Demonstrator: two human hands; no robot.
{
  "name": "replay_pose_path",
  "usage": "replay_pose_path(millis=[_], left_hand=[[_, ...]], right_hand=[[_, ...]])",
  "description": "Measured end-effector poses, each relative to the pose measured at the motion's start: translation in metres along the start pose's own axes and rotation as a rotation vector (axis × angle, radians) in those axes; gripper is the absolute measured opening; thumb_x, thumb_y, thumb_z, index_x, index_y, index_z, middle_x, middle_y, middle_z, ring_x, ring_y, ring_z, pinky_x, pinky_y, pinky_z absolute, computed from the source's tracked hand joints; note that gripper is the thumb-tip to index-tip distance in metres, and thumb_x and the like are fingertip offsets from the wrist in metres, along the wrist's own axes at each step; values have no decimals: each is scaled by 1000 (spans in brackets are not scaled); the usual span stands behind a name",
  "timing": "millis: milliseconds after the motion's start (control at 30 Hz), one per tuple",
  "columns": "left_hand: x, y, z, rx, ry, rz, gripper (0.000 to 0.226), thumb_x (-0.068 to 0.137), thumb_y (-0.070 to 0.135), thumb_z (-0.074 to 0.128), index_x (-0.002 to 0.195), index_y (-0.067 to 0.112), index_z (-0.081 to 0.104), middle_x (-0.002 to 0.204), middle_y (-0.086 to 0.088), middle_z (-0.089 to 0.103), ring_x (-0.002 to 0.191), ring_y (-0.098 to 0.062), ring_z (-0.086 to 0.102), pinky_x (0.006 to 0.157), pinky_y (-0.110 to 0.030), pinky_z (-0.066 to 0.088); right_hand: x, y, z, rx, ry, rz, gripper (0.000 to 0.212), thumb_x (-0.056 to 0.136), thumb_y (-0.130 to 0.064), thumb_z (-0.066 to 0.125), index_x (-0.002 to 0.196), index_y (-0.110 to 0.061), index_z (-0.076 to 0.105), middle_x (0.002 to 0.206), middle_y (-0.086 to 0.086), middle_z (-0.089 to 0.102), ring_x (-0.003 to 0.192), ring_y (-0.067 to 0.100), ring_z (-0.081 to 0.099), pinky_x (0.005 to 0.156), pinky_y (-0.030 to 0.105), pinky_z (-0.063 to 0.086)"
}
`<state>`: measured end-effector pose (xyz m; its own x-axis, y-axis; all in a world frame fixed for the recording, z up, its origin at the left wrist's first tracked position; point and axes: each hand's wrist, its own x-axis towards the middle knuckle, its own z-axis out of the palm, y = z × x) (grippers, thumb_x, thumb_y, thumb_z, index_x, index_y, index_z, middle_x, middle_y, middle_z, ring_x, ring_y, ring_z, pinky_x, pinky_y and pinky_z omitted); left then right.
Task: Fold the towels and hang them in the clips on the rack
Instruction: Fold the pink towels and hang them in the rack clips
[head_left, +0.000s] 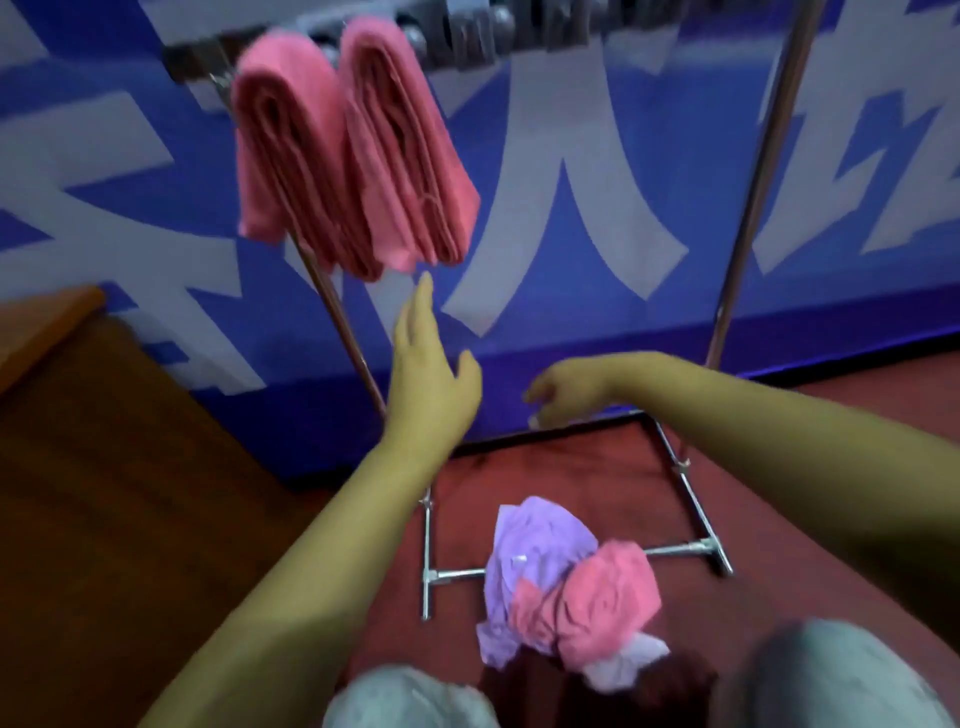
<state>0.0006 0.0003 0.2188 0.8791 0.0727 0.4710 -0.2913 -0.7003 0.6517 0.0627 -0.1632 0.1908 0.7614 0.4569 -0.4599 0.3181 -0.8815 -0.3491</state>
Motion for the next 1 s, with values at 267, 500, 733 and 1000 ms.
replay_pose_path(millis=[267, 500, 733, 1000], left_hand=[[-130, -99, 113, 52, -778, -404, 54, 87, 10, 56, 138, 10, 40, 139, -11, 46, 127, -26, 46, 103, -24, 32], [-154, -144, 155, 98, -933, -547, 54, 82, 26, 54, 134, 13, 47, 129, -12, 55, 117, -29, 54, 102, -39, 40], [-137, -166, 173, 197, -988, -415, 42, 91, 25, 52, 133, 21, 47, 128, -7, 54, 121, -23, 50, 111, -39, 29], [-130, -187, 169, 210, -928, -431, 41, 91, 25, 51, 132, 22, 48, 133, -4, 51, 118, -23, 53, 96, -32, 42]], right_hand=[[17, 126, 232, 231, -404, 448, 21, 87, -28, 61, 104, -15, 60, 97, 4, 61, 102, 26, 64, 75, 33, 50], [56, 111, 324, 234, -463, 450, 41, 96, -22, 47, 135, -12, 48, 142, 10, 45, 130, 28, 43, 105, 33, 35], [133, 102, 413, 246, -347, 451, 55, 92, -42, 44, 143, -48, 23, 157, 1, -18, 145, 29, -10, 116, 54, 7], [170, 107, 446, 494, -168, 661, 60, 91, -29, 54, 145, -14, 33, 158, 2, 15, 146, 18, 10, 116, 42, 14]])
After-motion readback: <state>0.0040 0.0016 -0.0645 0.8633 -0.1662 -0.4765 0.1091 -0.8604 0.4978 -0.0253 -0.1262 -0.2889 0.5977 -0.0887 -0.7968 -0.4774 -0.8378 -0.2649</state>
